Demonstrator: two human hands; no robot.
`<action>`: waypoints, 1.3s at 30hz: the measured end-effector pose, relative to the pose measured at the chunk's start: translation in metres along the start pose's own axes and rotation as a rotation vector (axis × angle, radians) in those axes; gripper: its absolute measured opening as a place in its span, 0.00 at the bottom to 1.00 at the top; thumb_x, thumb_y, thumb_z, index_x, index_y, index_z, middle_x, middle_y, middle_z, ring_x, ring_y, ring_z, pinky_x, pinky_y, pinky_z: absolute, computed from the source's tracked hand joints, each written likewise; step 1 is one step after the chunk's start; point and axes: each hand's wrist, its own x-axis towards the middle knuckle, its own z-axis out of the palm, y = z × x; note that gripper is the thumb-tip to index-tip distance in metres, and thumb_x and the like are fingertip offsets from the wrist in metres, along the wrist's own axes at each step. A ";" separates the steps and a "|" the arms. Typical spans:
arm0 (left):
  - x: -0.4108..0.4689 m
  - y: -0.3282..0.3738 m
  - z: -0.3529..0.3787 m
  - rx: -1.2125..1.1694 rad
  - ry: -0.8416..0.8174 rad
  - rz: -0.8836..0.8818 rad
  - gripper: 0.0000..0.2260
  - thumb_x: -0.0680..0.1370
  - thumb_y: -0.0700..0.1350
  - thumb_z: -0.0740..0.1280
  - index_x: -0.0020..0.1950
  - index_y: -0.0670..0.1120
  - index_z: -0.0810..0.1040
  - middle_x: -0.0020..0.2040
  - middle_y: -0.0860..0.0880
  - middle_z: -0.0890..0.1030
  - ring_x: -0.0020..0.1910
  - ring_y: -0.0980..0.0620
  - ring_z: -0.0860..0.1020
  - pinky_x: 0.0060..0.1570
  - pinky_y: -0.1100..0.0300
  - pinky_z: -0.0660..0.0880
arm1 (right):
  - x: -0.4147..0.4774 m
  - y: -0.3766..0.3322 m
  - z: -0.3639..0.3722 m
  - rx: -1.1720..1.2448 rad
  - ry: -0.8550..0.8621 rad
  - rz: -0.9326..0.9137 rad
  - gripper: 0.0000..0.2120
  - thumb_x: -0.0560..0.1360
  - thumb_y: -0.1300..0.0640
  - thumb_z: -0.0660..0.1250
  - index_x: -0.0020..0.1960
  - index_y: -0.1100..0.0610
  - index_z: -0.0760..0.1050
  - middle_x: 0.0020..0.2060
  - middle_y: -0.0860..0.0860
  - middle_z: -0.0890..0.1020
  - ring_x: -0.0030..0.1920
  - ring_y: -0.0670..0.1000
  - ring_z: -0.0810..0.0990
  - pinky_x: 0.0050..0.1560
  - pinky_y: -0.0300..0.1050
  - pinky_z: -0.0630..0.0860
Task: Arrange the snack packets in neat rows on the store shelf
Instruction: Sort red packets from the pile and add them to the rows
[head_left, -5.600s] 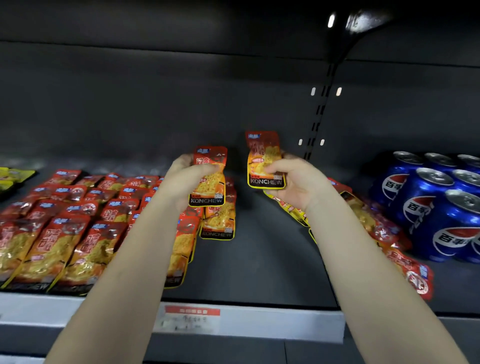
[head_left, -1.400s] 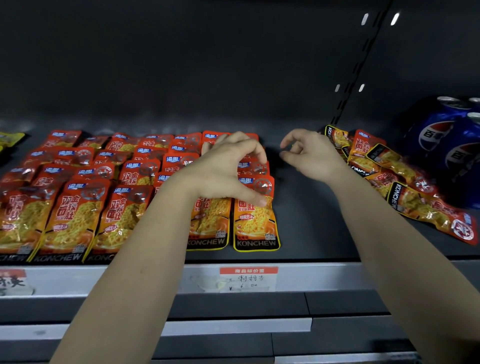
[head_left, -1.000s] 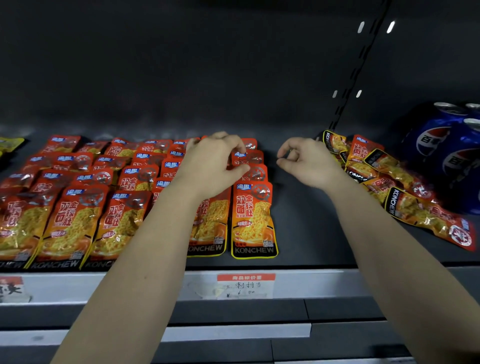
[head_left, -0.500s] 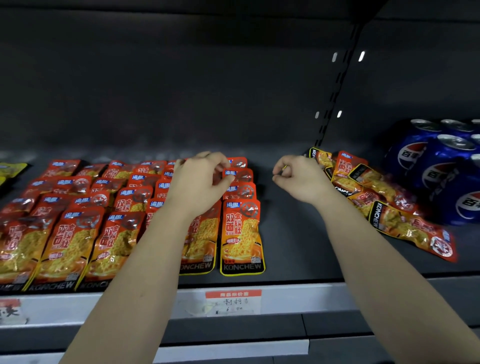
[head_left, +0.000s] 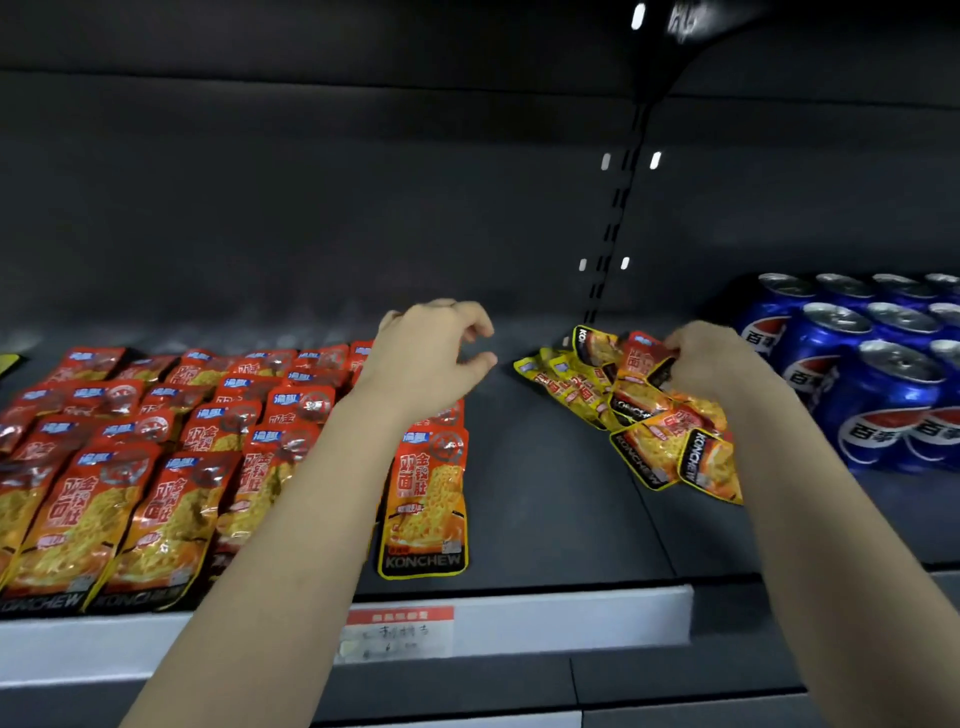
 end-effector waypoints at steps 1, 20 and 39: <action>0.003 0.006 0.003 -0.006 -0.007 0.006 0.09 0.74 0.52 0.69 0.53 0.54 0.78 0.50 0.57 0.79 0.49 0.55 0.78 0.57 0.49 0.72 | -0.001 0.006 0.000 -0.008 -0.033 -0.004 0.16 0.74 0.62 0.67 0.62 0.62 0.76 0.57 0.61 0.79 0.56 0.62 0.78 0.52 0.48 0.75; 0.006 0.052 0.053 -0.579 -0.182 -0.035 0.22 0.69 0.54 0.76 0.61 0.54 0.75 0.53 0.58 0.81 0.51 0.63 0.79 0.52 0.68 0.73 | -0.032 -0.025 -0.044 0.884 -0.024 -0.388 0.07 0.72 0.59 0.74 0.49 0.55 0.79 0.39 0.48 0.85 0.39 0.46 0.84 0.41 0.44 0.80; 0.017 0.037 0.045 -1.212 0.231 -0.258 0.09 0.70 0.34 0.73 0.48 0.44 0.80 0.47 0.46 0.84 0.49 0.48 0.82 0.51 0.54 0.78 | -0.024 -0.009 -0.022 0.352 -0.355 -0.416 0.07 0.69 0.62 0.76 0.42 0.51 0.84 0.32 0.40 0.82 0.38 0.40 0.80 0.43 0.35 0.74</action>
